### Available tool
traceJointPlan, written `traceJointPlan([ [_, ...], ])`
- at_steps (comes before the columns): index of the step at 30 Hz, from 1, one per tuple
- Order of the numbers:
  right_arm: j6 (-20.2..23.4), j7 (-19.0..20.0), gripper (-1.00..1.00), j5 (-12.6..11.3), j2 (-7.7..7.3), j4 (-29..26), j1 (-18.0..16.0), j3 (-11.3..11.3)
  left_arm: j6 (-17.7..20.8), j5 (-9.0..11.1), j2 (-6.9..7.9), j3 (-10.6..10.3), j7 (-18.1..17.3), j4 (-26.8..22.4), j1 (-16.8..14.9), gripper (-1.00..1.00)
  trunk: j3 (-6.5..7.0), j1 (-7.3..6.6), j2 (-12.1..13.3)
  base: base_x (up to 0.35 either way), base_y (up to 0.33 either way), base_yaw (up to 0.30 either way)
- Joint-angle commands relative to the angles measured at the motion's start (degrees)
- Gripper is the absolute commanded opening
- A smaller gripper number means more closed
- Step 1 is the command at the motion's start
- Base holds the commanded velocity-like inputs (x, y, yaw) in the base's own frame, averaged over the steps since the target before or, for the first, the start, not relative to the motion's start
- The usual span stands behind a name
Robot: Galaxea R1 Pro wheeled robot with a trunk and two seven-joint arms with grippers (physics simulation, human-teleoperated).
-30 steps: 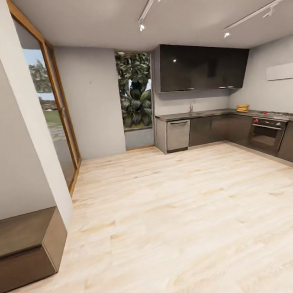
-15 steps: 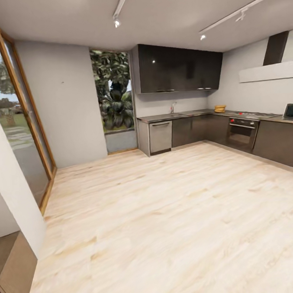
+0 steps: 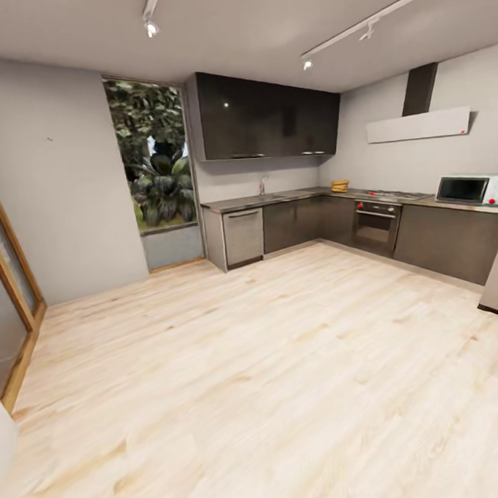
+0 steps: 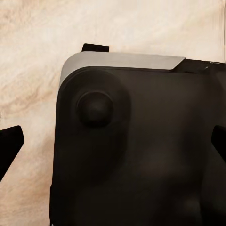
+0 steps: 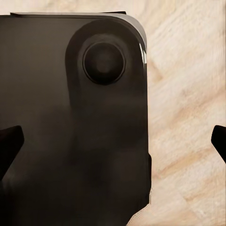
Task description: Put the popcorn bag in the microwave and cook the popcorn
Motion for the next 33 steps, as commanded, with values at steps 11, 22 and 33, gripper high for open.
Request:
traceJointPlan([
  [11,-0.2,0.0,1.00,-0.5,0.00,0.0,0.0,0.2,-0.1,0.6,-0.01,0.0,0.0,0.0,0.0,1.00,-0.04,0.03,0.0,0.323,0.000,-0.260],
  [22,-0.2,0.0,1.00,-0.5,0.00,0.0,0.0,0.2,-0.1,0.6,-0.01,0.0,0.0,0.0,0.0,1.00,-0.04,0.03,0.0,0.323,0.000,-0.283],
  [33,-0.2,0.0,1.00,-0.5,0.00,0.0,0.0,0.2,-0.1,0.6,-0.01,0.0,0.0,0.1,0.0,1.00,-0.04,0.03,0.0,0.323,0.000,-0.284],
])
